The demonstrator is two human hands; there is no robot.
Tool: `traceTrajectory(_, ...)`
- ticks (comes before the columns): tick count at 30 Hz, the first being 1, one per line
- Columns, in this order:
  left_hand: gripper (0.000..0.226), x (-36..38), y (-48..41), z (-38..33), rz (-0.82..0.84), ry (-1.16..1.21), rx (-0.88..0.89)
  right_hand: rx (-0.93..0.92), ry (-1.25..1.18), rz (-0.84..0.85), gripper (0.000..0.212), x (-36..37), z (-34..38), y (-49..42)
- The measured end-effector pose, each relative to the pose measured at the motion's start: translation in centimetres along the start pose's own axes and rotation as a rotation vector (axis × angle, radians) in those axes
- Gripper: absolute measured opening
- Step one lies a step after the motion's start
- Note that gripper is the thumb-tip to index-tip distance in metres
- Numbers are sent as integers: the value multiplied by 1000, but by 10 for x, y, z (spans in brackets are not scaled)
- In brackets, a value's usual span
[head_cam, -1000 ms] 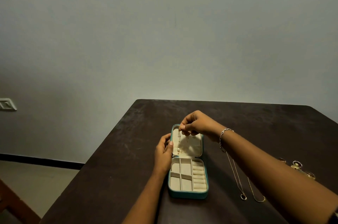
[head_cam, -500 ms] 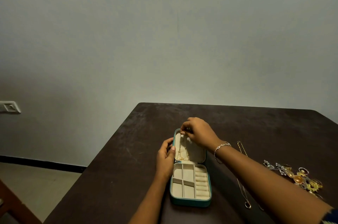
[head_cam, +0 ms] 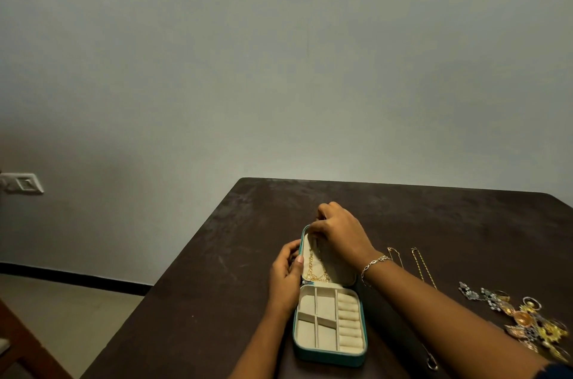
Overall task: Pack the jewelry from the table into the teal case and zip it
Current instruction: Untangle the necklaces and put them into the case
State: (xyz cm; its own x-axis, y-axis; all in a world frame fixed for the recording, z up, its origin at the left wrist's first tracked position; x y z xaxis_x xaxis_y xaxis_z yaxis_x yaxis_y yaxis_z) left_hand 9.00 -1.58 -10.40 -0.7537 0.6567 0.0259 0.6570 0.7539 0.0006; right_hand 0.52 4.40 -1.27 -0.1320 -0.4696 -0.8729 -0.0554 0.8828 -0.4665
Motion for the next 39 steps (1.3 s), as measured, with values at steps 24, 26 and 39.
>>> traceTrajectory(24,42,-7,3,-8,-2,99,74,651,-697,-735,20,-26,-23,96)
traceTrajectory(26,42,-7,2,-9,-4,91,69,687,-725,-733,20,-24,-22,110)
traceTrajectory(39,32,-11,-8,-7,-76,-58,-3,495,-404,-316,22,-59,-2,200)
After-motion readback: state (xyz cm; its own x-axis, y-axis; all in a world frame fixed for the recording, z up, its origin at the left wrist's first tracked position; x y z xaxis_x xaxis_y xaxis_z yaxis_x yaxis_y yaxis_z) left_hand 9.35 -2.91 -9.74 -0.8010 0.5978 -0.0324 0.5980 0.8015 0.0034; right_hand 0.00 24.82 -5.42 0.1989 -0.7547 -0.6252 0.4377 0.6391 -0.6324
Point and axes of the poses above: each hand's wrist, its own y-axis away from the middle knuckle, its own x-axis out of the palm, z = x × y, the point moved 6 cm from there along -y, towards the middle knuckle, and after that the axes turned 14 degrees about -x, right-handed, at the moved point
